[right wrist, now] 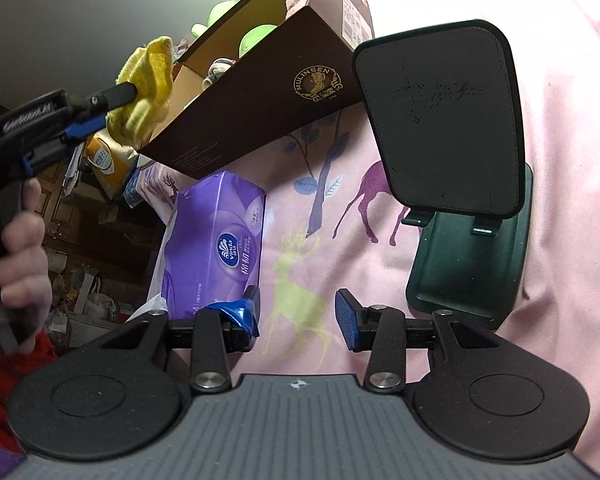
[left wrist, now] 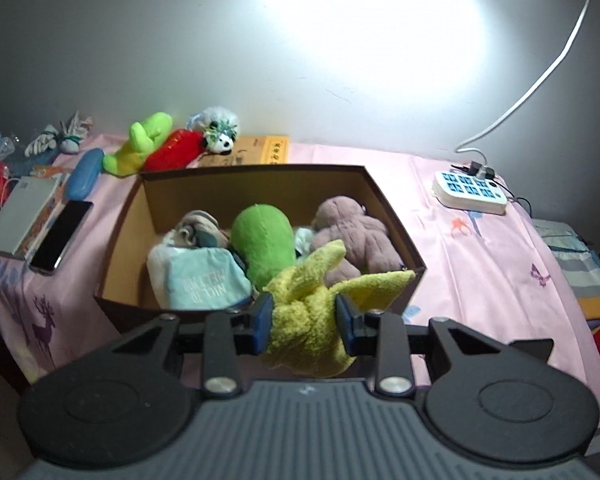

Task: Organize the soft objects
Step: 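Lift the yellow cloth toy over the brown box with the left gripper, then lower the yellow cloth toy into the box and open the left gripper, then withdraw the left gripper from the box toward the purple tissue pack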

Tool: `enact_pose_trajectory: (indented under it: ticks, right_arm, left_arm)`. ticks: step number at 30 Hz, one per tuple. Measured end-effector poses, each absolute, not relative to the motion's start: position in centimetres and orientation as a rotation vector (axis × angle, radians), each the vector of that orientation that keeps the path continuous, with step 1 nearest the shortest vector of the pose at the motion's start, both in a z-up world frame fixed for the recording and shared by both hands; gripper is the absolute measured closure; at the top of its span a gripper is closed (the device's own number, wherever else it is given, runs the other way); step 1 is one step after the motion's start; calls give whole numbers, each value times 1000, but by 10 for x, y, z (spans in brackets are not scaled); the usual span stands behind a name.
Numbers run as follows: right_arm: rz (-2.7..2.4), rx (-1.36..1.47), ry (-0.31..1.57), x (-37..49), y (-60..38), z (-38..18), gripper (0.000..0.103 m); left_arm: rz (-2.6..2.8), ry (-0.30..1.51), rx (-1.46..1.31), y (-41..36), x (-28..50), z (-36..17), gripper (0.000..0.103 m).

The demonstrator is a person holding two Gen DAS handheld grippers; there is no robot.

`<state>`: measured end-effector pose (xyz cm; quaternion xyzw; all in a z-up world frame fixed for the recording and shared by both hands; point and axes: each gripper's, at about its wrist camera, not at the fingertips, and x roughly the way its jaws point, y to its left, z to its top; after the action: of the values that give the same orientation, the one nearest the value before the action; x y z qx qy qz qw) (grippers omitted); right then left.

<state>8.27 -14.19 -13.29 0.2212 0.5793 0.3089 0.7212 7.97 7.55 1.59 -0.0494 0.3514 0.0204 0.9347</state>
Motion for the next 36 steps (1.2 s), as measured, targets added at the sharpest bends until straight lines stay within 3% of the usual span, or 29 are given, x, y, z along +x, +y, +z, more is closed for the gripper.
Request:
enact_pose_trajectory:
  ticks: [8, 20, 24, 28, 36]
  right_arm:
    - [599, 502, 1252, 75, -147, -128, 77]
    - [496, 540, 1239, 68, -153, -127, 77]
    - [478, 544, 1241, 67, -151, -127, 77]
    - [477, 542, 1248, 68, -145, -127, 77]
    - [507, 510, 1250, 73, -124, -126, 77]
  left_arm:
    - [95, 728, -125, 117, 128, 4, 70]
    - [115, 864, -145, 139, 177, -54, 69]
    - [105, 889, -136, 139, 181, -64, 65]
    - [103, 869, -112, 137, 179, -63, 47]
    - [121, 830, -97, 137, 161, -39, 45]
